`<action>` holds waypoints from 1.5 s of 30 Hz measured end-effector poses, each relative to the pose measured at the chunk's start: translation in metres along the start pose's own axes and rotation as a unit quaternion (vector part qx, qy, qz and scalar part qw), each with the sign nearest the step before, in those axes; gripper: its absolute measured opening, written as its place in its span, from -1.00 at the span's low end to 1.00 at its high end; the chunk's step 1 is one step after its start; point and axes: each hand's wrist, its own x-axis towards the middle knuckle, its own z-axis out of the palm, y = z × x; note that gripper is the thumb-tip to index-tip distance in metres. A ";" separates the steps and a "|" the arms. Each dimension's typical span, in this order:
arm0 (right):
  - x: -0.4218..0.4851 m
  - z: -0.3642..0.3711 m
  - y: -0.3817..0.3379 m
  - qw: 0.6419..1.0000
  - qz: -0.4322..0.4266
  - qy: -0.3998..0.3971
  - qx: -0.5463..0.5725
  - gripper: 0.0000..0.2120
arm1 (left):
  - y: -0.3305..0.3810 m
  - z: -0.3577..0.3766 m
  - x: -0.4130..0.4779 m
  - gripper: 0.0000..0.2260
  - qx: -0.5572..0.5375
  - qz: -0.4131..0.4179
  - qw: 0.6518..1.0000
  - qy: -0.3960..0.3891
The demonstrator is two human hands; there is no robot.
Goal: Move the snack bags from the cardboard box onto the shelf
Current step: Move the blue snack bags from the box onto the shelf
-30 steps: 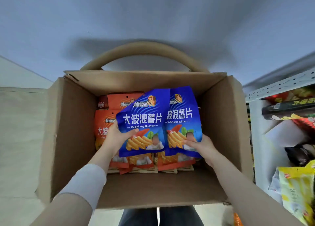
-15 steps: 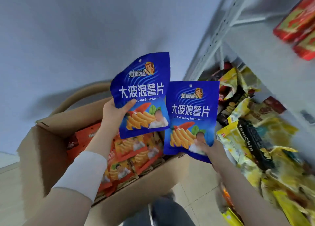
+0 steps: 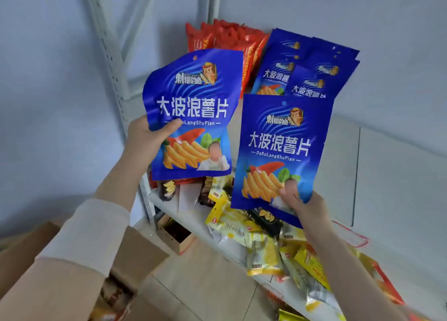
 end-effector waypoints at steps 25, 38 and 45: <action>0.289 -0.026 -0.013 0.980 0.032 0.193 0.043 -0.83 | -0.088 0.306 0.286 -0.62 0.155 0.010 0.974 -0.168; 0.297 -0.020 -0.012 0.952 0.013 0.296 -0.073 -0.35 | -0.105 0.324 0.285 -0.27 0.189 0.049 0.975 -0.106; 0.287 -0.021 -0.028 0.941 -0.026 0.290 -0.170 -0.35 | -0.073 0.322 0.260 -0.35 0.416 0.197 0.879 -0.124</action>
